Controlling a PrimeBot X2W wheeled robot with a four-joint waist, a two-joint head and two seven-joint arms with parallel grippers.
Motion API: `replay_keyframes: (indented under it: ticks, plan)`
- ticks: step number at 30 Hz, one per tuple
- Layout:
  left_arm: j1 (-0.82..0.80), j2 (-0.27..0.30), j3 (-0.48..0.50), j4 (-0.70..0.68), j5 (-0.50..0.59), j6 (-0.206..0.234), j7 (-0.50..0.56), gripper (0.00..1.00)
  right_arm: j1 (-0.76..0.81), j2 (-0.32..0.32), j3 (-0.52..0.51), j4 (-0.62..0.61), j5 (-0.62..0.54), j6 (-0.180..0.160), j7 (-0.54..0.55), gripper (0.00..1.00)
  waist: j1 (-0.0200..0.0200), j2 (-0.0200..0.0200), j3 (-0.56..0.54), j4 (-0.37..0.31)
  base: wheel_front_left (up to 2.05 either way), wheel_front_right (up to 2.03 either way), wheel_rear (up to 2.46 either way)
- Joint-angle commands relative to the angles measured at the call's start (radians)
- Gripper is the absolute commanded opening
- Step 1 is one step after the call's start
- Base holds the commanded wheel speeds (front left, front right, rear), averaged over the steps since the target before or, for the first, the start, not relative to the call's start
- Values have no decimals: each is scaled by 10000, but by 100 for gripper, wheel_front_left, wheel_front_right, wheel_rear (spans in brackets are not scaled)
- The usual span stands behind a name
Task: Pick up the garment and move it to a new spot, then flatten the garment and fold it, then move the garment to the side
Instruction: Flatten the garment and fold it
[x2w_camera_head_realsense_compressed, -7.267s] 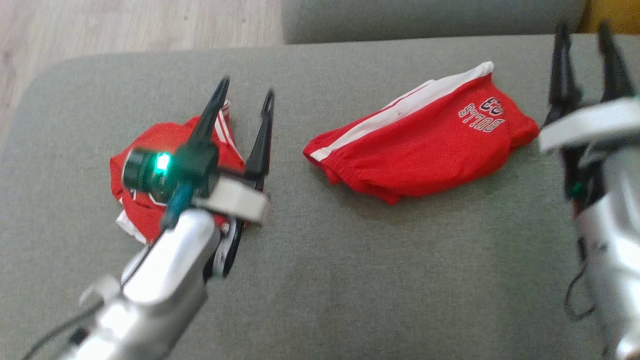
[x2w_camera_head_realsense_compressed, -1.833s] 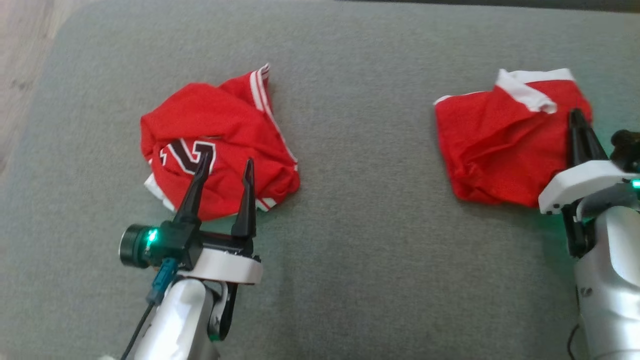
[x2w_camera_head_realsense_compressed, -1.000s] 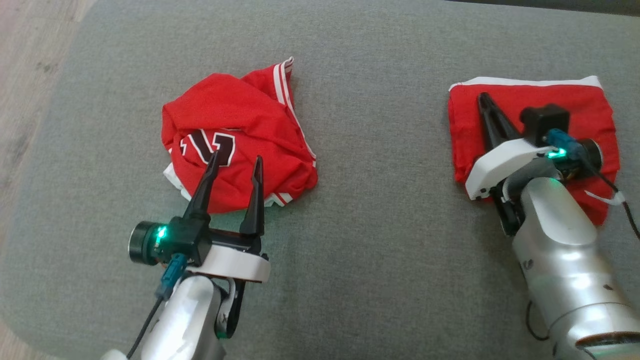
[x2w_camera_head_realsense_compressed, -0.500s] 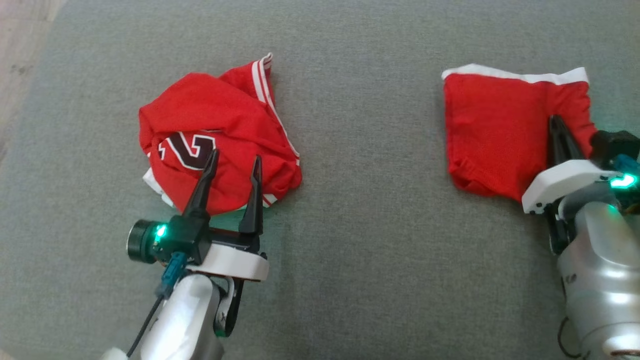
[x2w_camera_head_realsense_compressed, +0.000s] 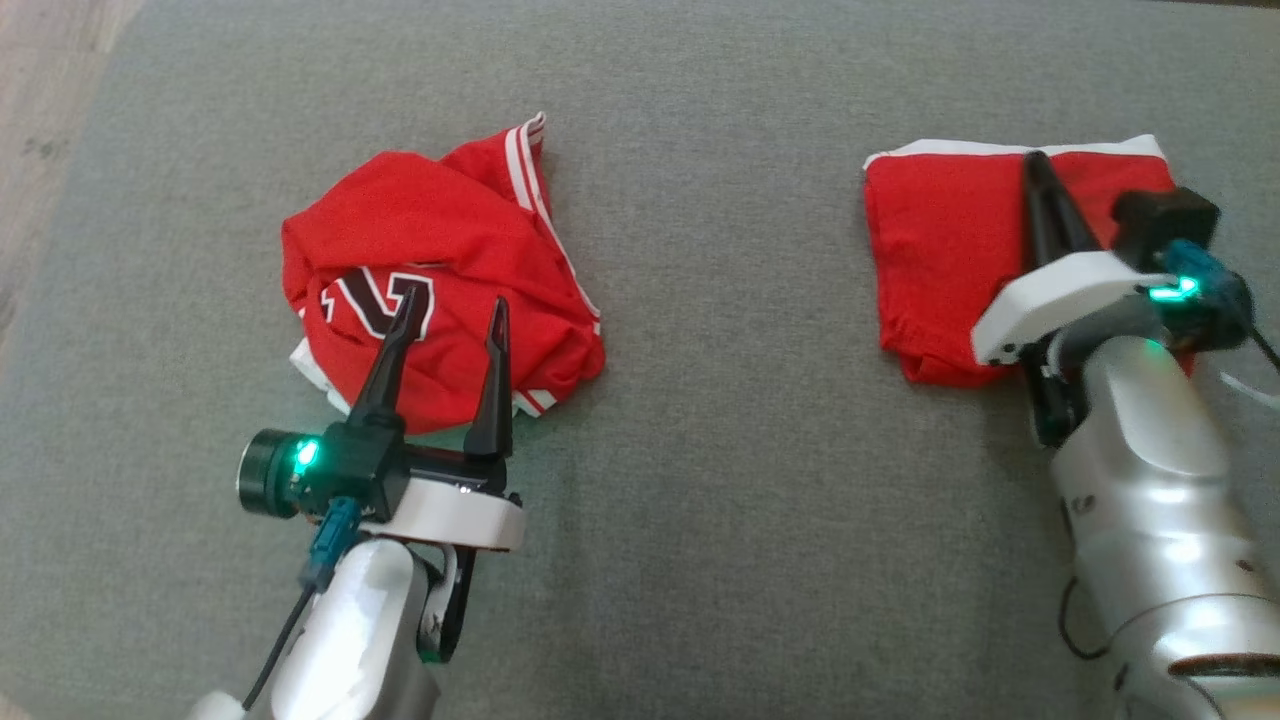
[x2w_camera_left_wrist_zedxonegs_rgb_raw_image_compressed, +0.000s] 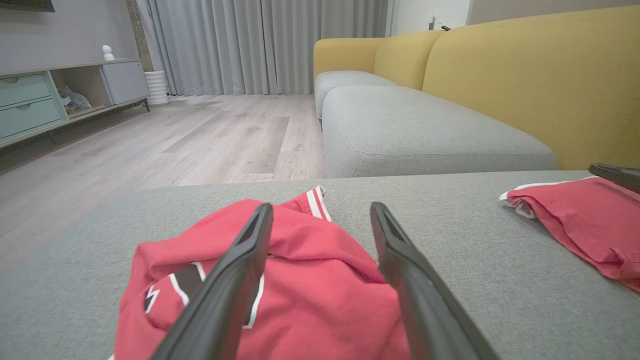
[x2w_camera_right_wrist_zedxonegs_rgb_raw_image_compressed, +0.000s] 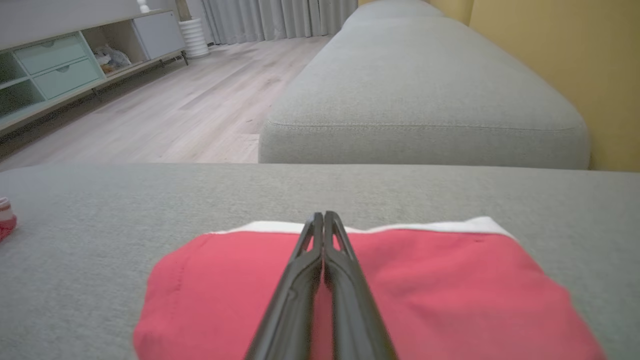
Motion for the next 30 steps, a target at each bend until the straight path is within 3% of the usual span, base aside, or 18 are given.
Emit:
replay_keyframes:
  ticks: [1, 9, 16, 22, 30]
  plan:
    - [-211, 59, 321, -316, 19, -18, -65, 100, -179, 206, 393, -176, 124, -7, -105, 0, 0, 0, -9, 45, 0, 0, 0]
    - [-244, 59, 184, -362, -110, 30, -65, 100, -145, 171, 735, 1642, 312, -7, 303, 0, 0, 0, 20, 219, 0, 0, 0]
    - [-108, 59, 239, -321, -160, 69, -65, 100, -137, 193, 791, 1606, 436, -7, -52, 0, 0, 0, -355, 81, 0, 0, 0]
    - [177, 59, 283, -259, -243, 82, -65, 100, 573, 165, 744, -126, 890, -7, -103, 0, 0, 0, -1095, -233, 0, 0, 0]
    - [873, 59, 492, -419, -469, 105, -65, 100, 3097, 189, 292, -3256, 1187, -7, -107, 0, 0, 0, -1983, -799, 0, 0, 0]
